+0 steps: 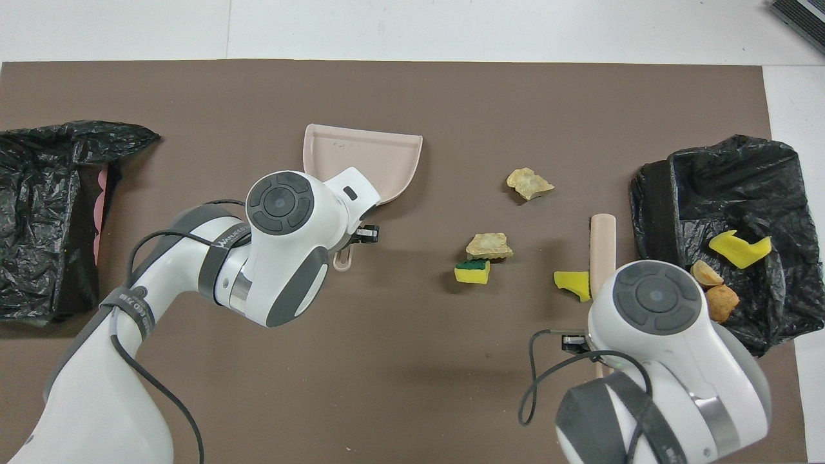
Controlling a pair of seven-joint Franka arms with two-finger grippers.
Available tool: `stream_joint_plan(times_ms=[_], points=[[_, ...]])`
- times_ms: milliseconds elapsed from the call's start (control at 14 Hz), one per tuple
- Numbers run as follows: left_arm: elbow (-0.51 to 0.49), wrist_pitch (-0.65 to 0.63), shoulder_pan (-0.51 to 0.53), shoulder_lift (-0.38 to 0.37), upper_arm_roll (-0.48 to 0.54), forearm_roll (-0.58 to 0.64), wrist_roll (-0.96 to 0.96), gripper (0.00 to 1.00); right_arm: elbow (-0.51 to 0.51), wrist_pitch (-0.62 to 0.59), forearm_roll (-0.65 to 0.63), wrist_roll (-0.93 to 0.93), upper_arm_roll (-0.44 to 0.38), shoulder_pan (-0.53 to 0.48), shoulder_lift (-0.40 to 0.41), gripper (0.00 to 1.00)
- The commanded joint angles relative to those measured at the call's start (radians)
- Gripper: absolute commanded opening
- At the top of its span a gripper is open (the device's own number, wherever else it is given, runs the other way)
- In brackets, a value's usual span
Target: Sweep and dump trash in bin
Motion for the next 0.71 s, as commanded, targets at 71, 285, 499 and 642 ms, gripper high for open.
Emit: stream_joint_plan(times_ms=[71,285,499,642], points=[[-0.015,-0.103,0.027,-0.069,0.004,0.008,0.296,0.00,-0.103,0.011,-0.008,-0.077,0.015,-0.089,-0.085,0.00],[-0.020,-0.183,0.027,-0.100,0.010,0.008,0.573,0.00,-0.156,0.023,0.025,-0.113,0.014,-0.120,-0.088,0.00],[-0.030,-0.240,0.055,-0.114,0.010,0.008,0.936,0.00,-0.168,0.043,0.086,-0.097,0.017,-0.106,-0.068,0.00],[-0.034,-0.230,0.072,-0.114,0.012,0.008,1.186,0.00,-0.167,0.101,0.125,-0.097,0.017,-0.076,-0.018,0.00]])
